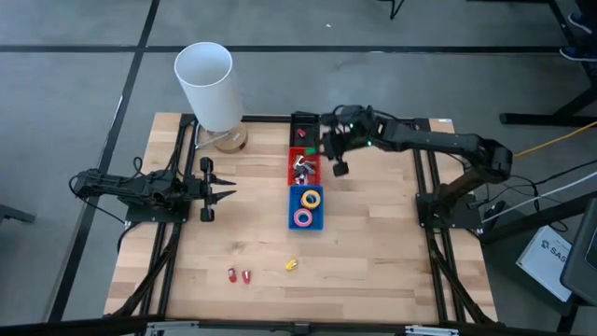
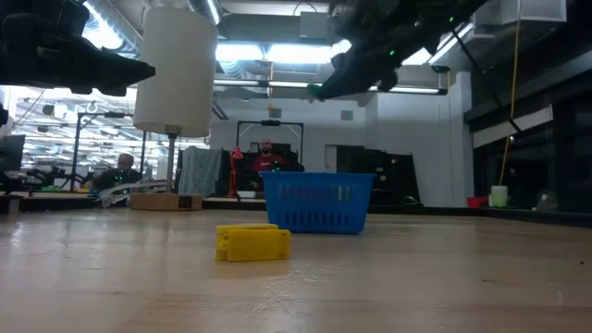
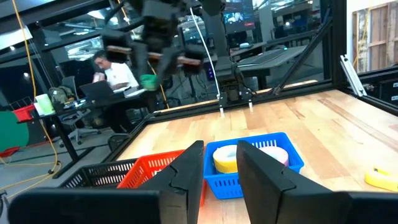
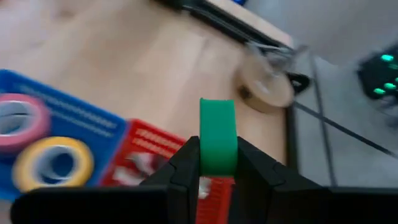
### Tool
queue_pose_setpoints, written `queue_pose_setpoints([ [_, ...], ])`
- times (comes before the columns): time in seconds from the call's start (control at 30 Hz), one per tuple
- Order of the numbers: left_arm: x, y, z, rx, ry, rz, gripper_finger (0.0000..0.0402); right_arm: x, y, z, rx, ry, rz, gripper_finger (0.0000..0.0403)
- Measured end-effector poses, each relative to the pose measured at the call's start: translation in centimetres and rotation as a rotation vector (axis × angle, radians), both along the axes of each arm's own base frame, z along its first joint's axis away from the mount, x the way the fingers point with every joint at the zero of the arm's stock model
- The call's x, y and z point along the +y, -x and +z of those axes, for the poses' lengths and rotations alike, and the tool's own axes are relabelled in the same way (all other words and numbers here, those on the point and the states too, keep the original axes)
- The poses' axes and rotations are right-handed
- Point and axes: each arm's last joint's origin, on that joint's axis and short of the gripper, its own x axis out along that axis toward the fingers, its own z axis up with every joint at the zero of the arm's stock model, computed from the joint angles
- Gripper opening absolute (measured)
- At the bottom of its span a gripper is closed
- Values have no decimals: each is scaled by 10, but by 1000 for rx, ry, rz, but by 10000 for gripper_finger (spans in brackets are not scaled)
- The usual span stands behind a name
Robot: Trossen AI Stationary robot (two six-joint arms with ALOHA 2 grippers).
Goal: Pick and place Stapler, Stapler remover, tape
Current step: Put the green stapler into the black bin
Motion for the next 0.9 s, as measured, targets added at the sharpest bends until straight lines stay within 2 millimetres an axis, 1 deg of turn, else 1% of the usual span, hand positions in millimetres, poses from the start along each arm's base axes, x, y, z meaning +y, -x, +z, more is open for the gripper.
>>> queue_pose_setpoints([
  [0.13, 0, 0, 0, 0, 0, 0, 95, -30, -2, -8, -46, 19, -79, 77],
  [0.27, 0, 0, 0, 0, 0, 0, 94, -57, -3, -24, -40, 16, -145, 77],
  [0.33, 0, 0, 0, 0, 0, 0, 93, -68, -3, -32, -42, -16, -192, 77],
  [0.43, 0, 0, 0, 0, 0, 0, 91, -85, -1, -39, -70, -56, -256, 77],
  [0.63, 0, 0, 0, 0, 0, 0, 90, -108, 1, -57, -90, -185, -308, 77],
  [0.73, 0, 0, 0, 0, 0, 0, 91, -116, 1, -70, -82, -256, -327, 77],
  [0.8, 0, 0, 0, 0, 0, 0, 90, -120, 0, -78, -66, -268, -338, 77],
  [0.9, 0, 0, 0, 0, 0, 0, 91, -129, -5, -83, -51, -283, -353, 77],
])
